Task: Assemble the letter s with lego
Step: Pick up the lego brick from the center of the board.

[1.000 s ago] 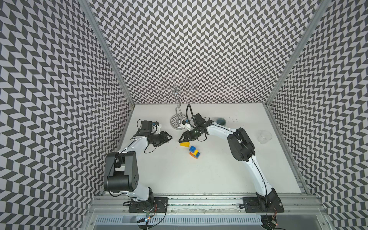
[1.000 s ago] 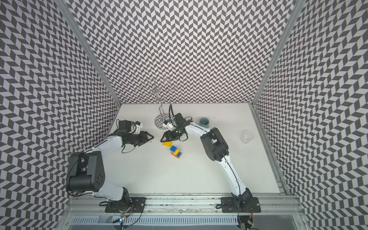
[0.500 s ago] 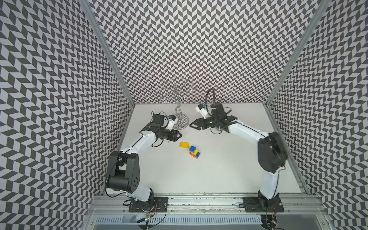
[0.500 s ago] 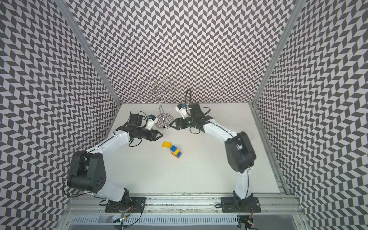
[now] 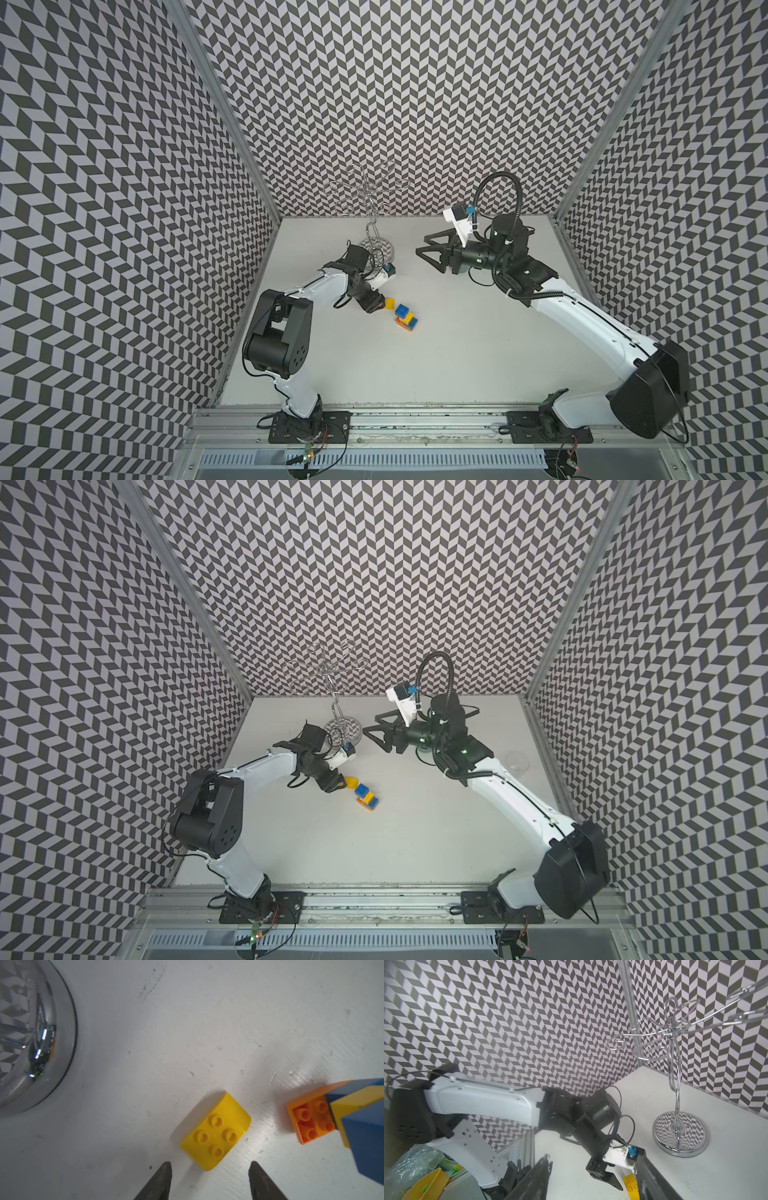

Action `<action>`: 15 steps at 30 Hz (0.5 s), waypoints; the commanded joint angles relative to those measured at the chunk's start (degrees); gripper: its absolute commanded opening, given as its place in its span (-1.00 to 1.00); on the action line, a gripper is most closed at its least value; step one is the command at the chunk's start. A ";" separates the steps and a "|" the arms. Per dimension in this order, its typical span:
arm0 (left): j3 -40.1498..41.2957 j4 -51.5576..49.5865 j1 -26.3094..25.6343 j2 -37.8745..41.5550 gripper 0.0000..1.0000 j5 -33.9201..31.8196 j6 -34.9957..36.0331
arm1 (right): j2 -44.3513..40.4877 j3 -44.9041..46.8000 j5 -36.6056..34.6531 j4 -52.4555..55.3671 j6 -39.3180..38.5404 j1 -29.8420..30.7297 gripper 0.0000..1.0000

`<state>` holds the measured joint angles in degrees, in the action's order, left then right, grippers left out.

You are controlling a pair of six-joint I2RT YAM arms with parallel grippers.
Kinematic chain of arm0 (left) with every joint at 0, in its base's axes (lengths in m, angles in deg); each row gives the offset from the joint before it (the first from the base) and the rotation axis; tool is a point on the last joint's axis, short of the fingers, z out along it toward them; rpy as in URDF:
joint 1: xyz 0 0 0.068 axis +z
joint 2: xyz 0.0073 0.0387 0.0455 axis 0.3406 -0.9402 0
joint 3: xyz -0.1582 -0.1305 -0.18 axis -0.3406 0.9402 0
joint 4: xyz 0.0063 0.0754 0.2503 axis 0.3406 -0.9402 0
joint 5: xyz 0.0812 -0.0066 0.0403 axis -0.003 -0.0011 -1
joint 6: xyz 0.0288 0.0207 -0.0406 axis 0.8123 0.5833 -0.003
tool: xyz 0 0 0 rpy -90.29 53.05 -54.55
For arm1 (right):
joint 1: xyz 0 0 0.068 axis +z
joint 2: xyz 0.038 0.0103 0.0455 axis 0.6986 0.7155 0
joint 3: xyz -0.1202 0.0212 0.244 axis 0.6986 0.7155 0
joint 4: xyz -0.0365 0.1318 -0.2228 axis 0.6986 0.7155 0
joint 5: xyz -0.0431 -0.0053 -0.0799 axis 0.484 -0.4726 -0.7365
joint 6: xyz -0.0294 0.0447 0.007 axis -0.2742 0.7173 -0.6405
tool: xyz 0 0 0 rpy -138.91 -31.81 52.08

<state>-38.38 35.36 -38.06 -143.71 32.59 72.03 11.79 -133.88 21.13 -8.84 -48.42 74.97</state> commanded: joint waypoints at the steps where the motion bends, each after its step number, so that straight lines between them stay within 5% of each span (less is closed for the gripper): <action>1: -3.18 -1.57 -0.89 -2.91 0.24 -2.46 4.36 | -2.38 1.99 1.33 -2.73 1.35 0.11 0.33; 15: -2.45 -0.85 -5.60 -6.12 0.07 -6.09 6.62 | -5.50 7.60 -1.20 -1.74 1.45 0.02 0.34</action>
<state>-40.98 34.66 -42.78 -148.95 26.97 77.32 8.35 -127.10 20.57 -8.40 -48.17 74.95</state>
